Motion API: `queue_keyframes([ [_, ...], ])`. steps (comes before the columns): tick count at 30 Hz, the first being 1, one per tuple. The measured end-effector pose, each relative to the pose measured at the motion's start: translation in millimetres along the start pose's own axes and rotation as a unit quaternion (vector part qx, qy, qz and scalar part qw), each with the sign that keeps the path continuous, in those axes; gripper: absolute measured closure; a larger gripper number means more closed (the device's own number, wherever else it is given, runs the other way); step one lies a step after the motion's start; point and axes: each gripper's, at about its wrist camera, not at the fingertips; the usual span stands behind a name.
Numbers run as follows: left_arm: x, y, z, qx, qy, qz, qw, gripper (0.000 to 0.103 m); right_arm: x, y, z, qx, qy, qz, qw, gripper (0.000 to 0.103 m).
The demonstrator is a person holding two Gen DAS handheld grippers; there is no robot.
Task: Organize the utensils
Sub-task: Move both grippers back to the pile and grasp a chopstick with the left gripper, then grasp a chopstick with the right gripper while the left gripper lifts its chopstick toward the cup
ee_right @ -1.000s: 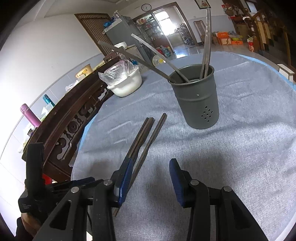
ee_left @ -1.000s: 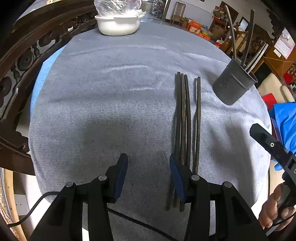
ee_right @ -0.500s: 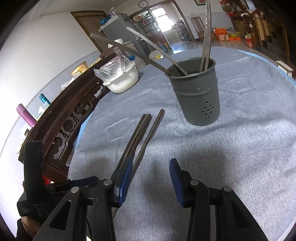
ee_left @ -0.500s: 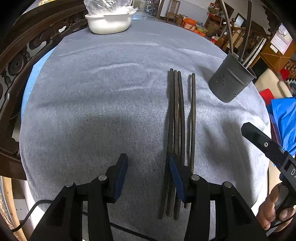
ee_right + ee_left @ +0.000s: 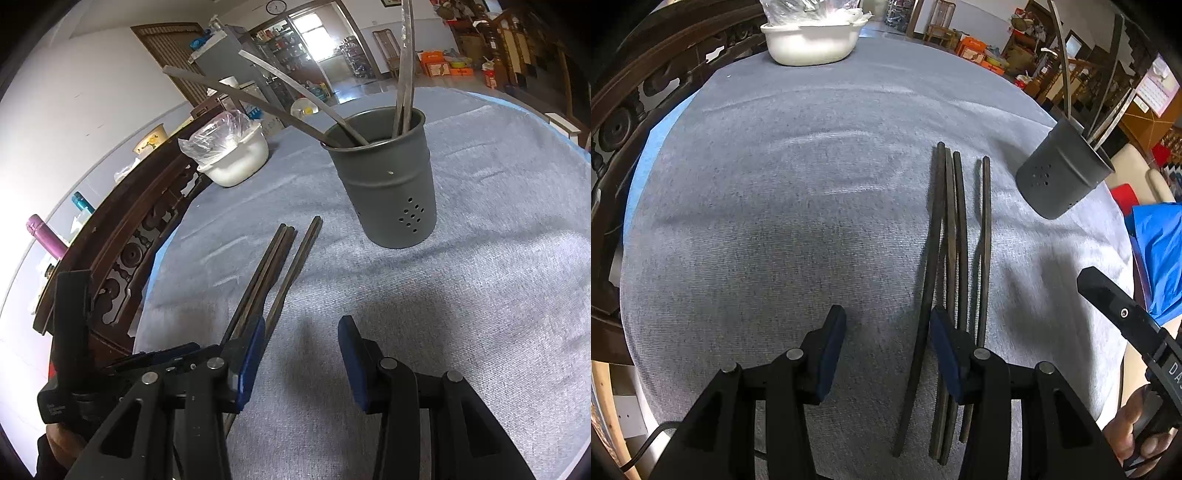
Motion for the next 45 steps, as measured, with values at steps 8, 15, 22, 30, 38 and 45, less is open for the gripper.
queue_keyframes([
  [8,9.9,1.6,-5.3,-0.046,-0.021,-0.007,0.9987,0.076,0.7,2.2,0.6,0.004,0.0,-0.005,1.0,0.058],
  [15,13.5,13.1,-13.0,-0.037,-0.029,-0.033,0.9983,0.093,-2.5,10.4,3.9,0.02,-0.003,-0.019,1.0,0.058],
  [22,16.7,16.0,-15.9,0.031,-0.006,-0.058,0.9978,0.094,-25.7,34.9,29.3,0.054,0.0,-0.053,0.997,0.065],
  [30,-14.5,39.6,-40.5,0.069,-0.017,-0.067,0.9952,0.093,-51.0,54.4,67.4,0.11,0.011,-0.073,0.991,0.075],
  [38,-84.2,57.8,-18.2,0.059,0.009,-0.074,0.9955,0.093,-70.4,55.0,106.1,0.154,0.053,-0.053,0.985,0.085],
  [45,-120.9,59.3,4.5,0.043,0.026,-0.082,0.9954,0.075,-77.6,53.6,120.8,0.176,0.067,-0.044,0.981,0.087],
])
Point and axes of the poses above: each gripper's, at about its wrist camera, not at the fingertips, and z roughly the way its jaws point, y to its left, x to its underside, and after that the axes turned 11 degrees about x, right-handed
